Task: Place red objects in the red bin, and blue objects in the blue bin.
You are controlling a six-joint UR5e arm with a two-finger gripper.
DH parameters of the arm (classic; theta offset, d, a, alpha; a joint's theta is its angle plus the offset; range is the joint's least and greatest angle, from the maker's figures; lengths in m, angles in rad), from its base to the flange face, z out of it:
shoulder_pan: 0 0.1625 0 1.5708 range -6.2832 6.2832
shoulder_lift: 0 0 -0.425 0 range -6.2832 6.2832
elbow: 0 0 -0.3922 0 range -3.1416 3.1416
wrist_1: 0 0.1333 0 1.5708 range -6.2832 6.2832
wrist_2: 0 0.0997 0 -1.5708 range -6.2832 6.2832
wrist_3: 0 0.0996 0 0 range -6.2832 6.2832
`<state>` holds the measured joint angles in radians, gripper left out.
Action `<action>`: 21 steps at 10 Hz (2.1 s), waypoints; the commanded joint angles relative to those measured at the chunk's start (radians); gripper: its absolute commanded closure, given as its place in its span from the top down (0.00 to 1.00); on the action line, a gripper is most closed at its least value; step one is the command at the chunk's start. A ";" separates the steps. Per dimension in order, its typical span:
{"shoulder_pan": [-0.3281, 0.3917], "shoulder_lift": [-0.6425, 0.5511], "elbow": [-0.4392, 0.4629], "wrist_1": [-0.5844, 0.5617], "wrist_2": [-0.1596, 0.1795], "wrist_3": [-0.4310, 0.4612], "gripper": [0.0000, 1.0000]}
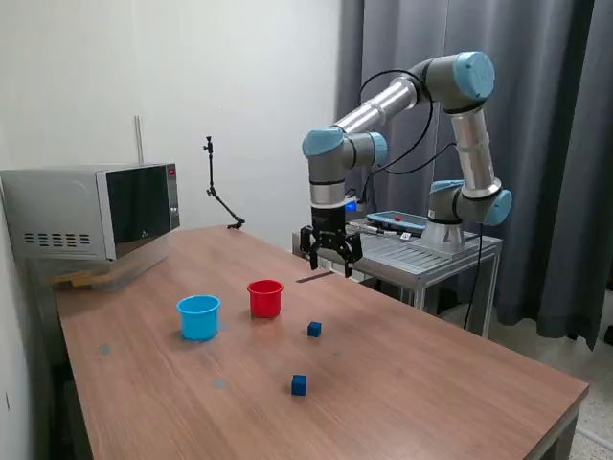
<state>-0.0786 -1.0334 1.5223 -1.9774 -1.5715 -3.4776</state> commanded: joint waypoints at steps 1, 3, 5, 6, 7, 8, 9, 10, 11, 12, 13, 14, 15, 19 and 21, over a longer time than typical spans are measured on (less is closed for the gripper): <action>0.005 0.077 -0.080 -0.018 -0.001 -0.003 1.00; 0.016 0.095 -0.111 0.020 0.001 -0.009 1.00; 0.019 0.110 -0.082 0.046 0.001 -0.008 1.00; 0.020 0.110 -0.065 0.048 0.001 -0.006 1.00; 0.020 0.110 -0.057 0.051 0.001 -0.006 1.00; 0.020 0.110 -0.057 0.052 -0.001 -0.001 1.00; 0.020 0.111 -0.063 0.054 -0.005 -0.001 1.00; 0.022 0.118 -0.077 0.081 -0.007 0.003 1.00; 0.022 0.119 -0.076 0.083 -0.007 0.005 1.00; 0.022 0.122 -0.076 0.083 -0.007 0.005 1.00; 0.023 0.124 -0.077 0.084 -0.007 0.005 1.00; 0.029 0.127 -0.076 0.089 -0.007 0.005 1.00; 0.036 0.136 -0.076 0.089 -0.007 0.005 1.00; 0.042 0.164 -0.094 0.088 -0.012 0.008 1.00; 0.043 0.165 -0.094 0.066 -0.036 0.017 1.00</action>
<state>-0.0372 -0.8717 1.4290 -1.8991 -1.5932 -3.4672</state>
